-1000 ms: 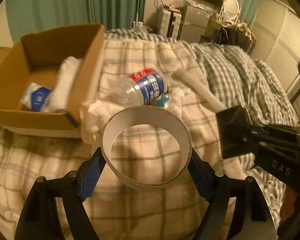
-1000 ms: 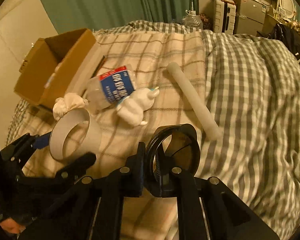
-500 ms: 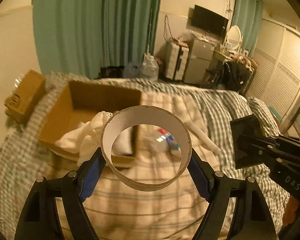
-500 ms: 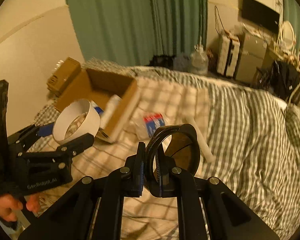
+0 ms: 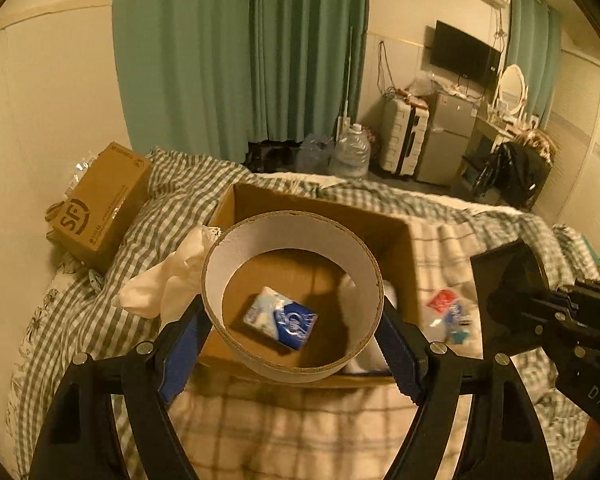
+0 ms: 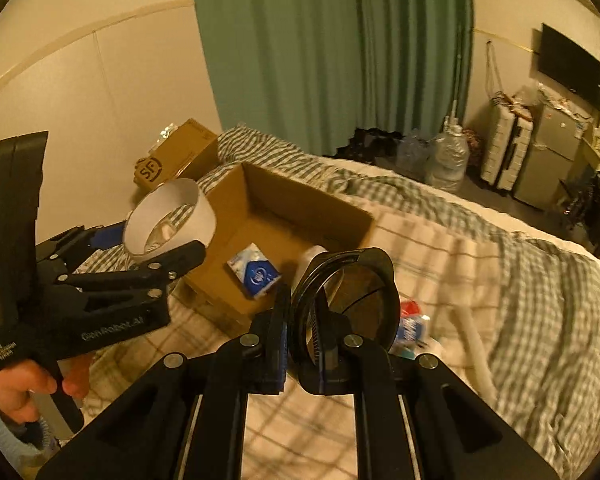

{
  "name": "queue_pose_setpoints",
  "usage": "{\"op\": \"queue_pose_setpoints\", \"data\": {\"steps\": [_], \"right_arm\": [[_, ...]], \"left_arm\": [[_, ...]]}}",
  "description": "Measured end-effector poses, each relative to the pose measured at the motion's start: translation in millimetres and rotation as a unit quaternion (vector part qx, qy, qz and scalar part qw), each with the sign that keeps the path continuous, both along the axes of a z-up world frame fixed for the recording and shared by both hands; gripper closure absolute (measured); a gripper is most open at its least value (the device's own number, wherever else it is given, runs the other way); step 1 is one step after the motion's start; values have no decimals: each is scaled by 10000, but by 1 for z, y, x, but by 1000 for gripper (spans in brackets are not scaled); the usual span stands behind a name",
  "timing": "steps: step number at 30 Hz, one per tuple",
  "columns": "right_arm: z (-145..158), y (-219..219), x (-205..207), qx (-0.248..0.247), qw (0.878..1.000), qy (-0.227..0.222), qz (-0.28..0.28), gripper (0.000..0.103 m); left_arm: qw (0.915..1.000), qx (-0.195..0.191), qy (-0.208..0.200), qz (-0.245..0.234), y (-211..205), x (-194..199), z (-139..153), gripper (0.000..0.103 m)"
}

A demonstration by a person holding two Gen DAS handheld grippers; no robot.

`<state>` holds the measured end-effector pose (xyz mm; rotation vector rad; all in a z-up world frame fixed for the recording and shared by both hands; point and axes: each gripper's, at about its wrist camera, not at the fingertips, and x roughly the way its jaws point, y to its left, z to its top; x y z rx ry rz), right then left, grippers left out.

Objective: Organize objects
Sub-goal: 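Lower the black object into the box with the right gripper while the left drops the tape roll in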

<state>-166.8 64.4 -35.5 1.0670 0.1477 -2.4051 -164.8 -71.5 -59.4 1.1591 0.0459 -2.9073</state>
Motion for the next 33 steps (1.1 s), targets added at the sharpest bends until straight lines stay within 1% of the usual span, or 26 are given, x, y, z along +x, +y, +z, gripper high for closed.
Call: {"op": "queue_pose_setpoints", "data": {"steps": [3, 5, 9, 13, 14, 15, 16, 17, 18, 19, 21, 23, 26, 29, 33], "right_arm": [[-19, -15, -22, -55, 9998, -155, 70, 93], [-31, -24, -37, -96, 9996, -248, 109, 93], [-43, -35, -58, -122, 9992, -338, 148, 93], [-41, -42, -72, -215, 9991, -338, 166, 93], [-39, -44, -75, -229, 9991, -318, 177, 92], [-37, -44, -76, -225, 9991, -305, 175, 89], [-35, -44, -77, -209, 9993, -274, 154, 71], [-33, -42, -76, -205, 9995, -216, 82, 39], [-30, -38, -74, -264, 9996, -134, 4, 28], [-27, -34, -72, -371, 9993, -72, -45, 22], [-22, -24, -68, -523, 9984, -129, -156, 22], [-19, -15, -64, -534, 9982, -131, -258, 22], [-13, 3, -49, -523, 9977, -109, -413, 22], [-10, 23, -33, -523, 9970, -95, -563, 22], [-9, 53, -9, -476, 9954, -126, -826, 22]], "left_arm": [[9998, -194, -1, -57, -4, -14, -18, 21], [9996, -284, 22, -90, -6, -21, -23, 21], [9992, -394, 29, -116, -10, -34, -36, 21], [9997, -176, -64, -169, -12, -40, -43, 19], [9997, -159, -78, -178, -12, -40, -45, 19], [9996, -160, -107, -195, -11, -39, -46, 16], [9996, -184, -132, -196, -11, -39, -46, 7], [9995, -231, -140, -169, -9, -37, -47, 3], [9995, -284, -97, -126, -8, -33, -46, 0], [9995, -291, -66, -120, -7, -30, -45, 0], [9995, -244, -136, -117, -6, -25, -44, 0], [9996, -184, -190, -92, -5, -20, -41, 0], [9999, -32, -152, -65, -2, -8, -33, 0], [9998, 92, -126, -109, 7, 7, -26, 0], [9993, 235, -147, -251, 32, 28, -16, 0]]}}
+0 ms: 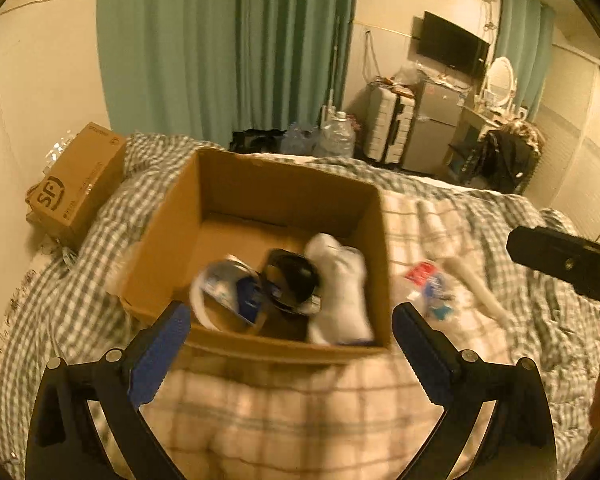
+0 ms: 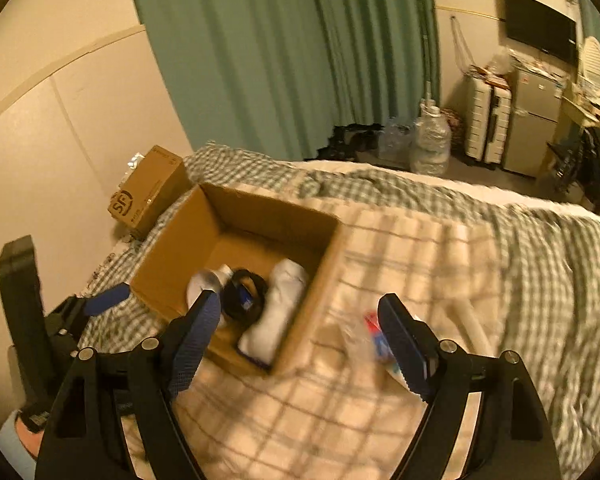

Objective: Organize objects
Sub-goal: 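Lower the black object into the box with the right gripper while the left drops the tape roll in, then grasp the white cartoon figure with the left gripper while the right grasps the white plastic tube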

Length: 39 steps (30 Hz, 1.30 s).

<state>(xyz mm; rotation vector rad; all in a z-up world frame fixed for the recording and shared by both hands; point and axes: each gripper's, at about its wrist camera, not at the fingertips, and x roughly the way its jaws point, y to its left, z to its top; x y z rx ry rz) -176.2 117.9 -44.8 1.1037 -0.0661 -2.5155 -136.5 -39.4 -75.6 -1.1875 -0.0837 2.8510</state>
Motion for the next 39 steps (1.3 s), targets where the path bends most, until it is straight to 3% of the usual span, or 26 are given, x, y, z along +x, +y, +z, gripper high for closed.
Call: {"op": "queue_pose_setpoints", "data": {"steps": [10, 19, 33, 39], "right_arm": [[27, 79, 66, 315, 9969, 337, -633, 22], [28, 127, 90, 427, 9944, 441, -856, 22], [-66, 166, 19, 730, 9942, -163, -778, 23], [-111, 169, -26, 873, 9929, -529, -604, 33]], "left_arm": [[9992, 129, 130, -342, 62, 48, 24, 0], [9992, 185, -28, -348, 101, 49, 11, 0], [9968, 11, -711, -363, 157, -22, -74, 0], [9944, 19, -1020, -281, 177, -59, -113, 0]]}}
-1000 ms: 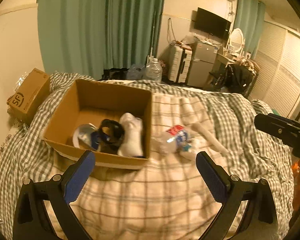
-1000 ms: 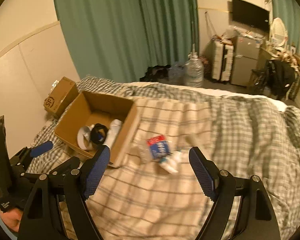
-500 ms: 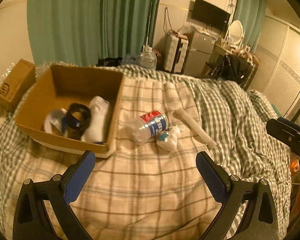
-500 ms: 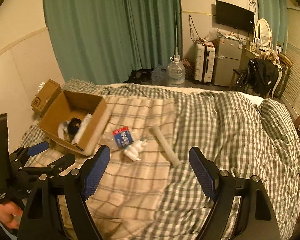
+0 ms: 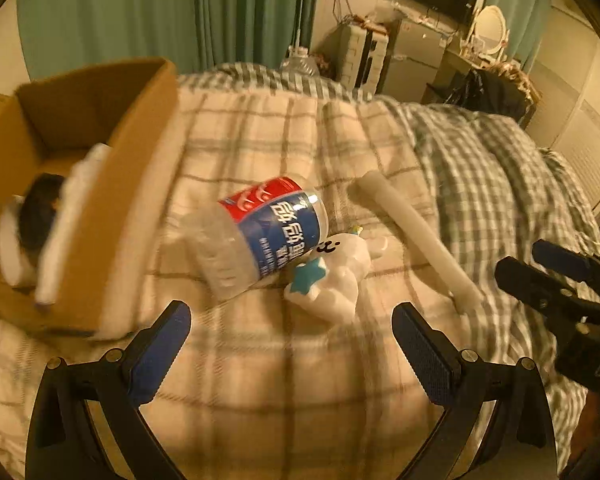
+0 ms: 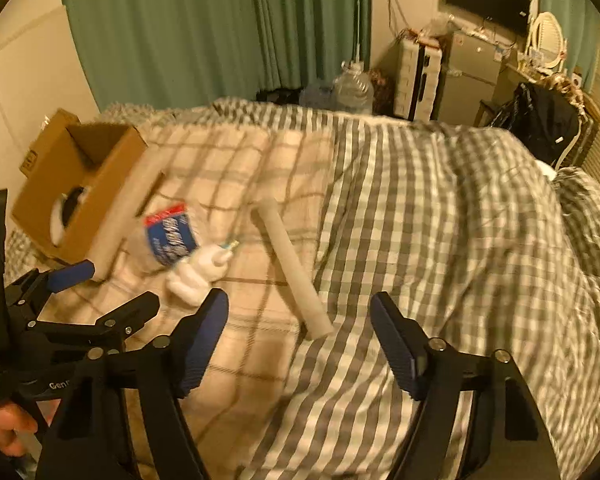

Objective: Organize objects
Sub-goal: 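Grasp the white cartoon figure with the left gripper while the right grasps the white plastic tube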

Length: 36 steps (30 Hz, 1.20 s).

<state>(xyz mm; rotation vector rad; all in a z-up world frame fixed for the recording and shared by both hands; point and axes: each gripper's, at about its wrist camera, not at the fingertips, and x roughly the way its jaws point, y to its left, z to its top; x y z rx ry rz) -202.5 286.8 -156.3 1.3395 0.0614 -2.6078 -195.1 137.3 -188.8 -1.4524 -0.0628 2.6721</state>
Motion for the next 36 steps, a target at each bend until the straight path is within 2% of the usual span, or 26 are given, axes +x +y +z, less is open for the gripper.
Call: {"op": "queue_pose_setpoints", "data": {"steps": [2, 5, 9, 12, 14, 15, 16, 17, 25, 31, 36], "right_arm": [[-17, 2, -15, -51, 9998, -162, 36, 43], [-38, 4, -29, -123, 9993, -343, 57, 50], [-63, 7, -39, -131, 9982, -571, 115, 57], [-74, 9, -39, -122, 9975, -658, 203, 68], [-75, 11, -36, -315, 9968, -687, 242, 84], [-74, 11, -34, -343, 9969, -668, 230, 85], [-73, 11, -31, -331, 9971, -641, 224, 88], [-71, 10, -28, -331, 9972, -630, 226, 91], [-39, 10, 1, -433, 9981, -409, 128, 93], [1, 4, 28, -426, 9990, -111, 36, 93], [46, -10, 53, -426, 9987, 274, 43, 93]], "left_arm": [[10000, -9, -54, -6, 5, -8, -10, 0], [9999, -118, -107, 51, 11, -17, -22, 0], [9997, -64, -203, 109, 14, -22, -37, 3], [9995, -205, -229, -37, 21, -24, -44, 20], [9995, -228, -182, -117, 24, -23, -44, 34], [9995, -195, -147, -177, 24, -21, -42, 45], [9995, -191, -143, -207, 24, -21, -41, 53], [9994, -219, -151, -236, 25, -20, -39, 53], [9992, -207, -40, -337, 19, 4, -12, 54], [9986, -151, 252, -446, 12, 26, 33, 54], [9972, -66, 593, -452, -3, 44, 83, 54]]}}
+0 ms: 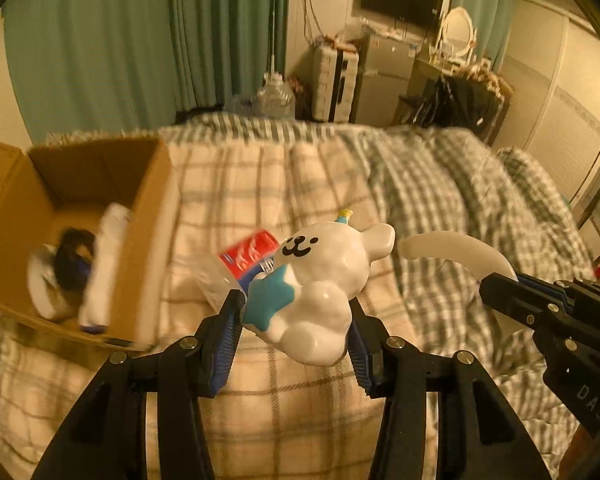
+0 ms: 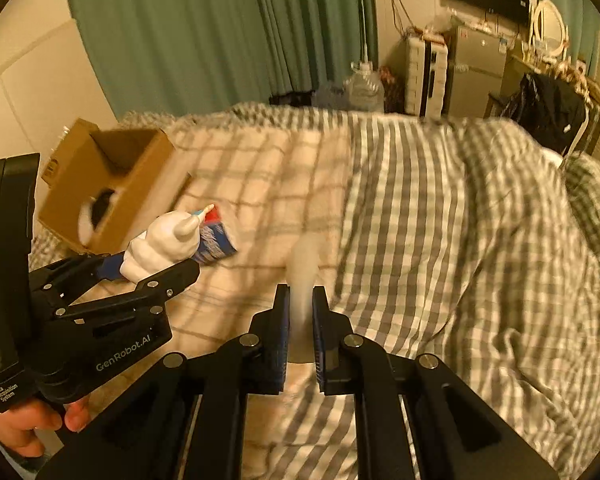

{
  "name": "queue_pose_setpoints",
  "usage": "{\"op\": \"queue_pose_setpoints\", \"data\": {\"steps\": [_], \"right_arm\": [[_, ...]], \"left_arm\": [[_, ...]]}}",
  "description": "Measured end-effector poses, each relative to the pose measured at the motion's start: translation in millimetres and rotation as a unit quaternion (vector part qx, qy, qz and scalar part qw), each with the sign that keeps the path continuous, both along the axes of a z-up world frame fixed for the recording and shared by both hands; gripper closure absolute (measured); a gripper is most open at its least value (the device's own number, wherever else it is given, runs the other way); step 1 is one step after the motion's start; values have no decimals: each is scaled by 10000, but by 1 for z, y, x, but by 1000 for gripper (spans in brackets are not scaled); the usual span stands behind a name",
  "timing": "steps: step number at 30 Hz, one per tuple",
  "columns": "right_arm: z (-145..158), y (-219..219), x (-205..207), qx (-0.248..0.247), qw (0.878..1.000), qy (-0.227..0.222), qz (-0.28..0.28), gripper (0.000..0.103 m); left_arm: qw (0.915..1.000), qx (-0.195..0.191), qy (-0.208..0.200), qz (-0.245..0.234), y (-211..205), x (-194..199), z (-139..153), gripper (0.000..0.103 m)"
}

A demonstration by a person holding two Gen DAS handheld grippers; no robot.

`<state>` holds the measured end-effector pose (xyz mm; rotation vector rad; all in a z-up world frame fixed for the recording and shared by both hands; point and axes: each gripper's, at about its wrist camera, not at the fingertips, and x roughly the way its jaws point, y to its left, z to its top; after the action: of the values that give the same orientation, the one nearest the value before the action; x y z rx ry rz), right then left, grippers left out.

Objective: Organize objects
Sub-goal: 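Grasp the white cartoon figure with the left gripper while the right grasps the white plastic tube, then lower the figure into the box with the left gripper while the right drops the tube in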

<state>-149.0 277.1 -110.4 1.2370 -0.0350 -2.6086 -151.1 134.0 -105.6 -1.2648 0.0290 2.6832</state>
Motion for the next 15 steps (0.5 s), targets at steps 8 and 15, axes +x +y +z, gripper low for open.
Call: {"op": "queue_pose_setpoints", "data": {"steps": [8, 15], "right_arm": [[75, -32, 41, -36, 9971, 751, 99, 93], [118, -89, 44, -49, 9920, 1178, 454, 93]], "left_arm": [[9988, 124, 463, -70, -29, 19, 61, 54], [9980, 86, 599, 190, -90, 20, 94, 54]]}}
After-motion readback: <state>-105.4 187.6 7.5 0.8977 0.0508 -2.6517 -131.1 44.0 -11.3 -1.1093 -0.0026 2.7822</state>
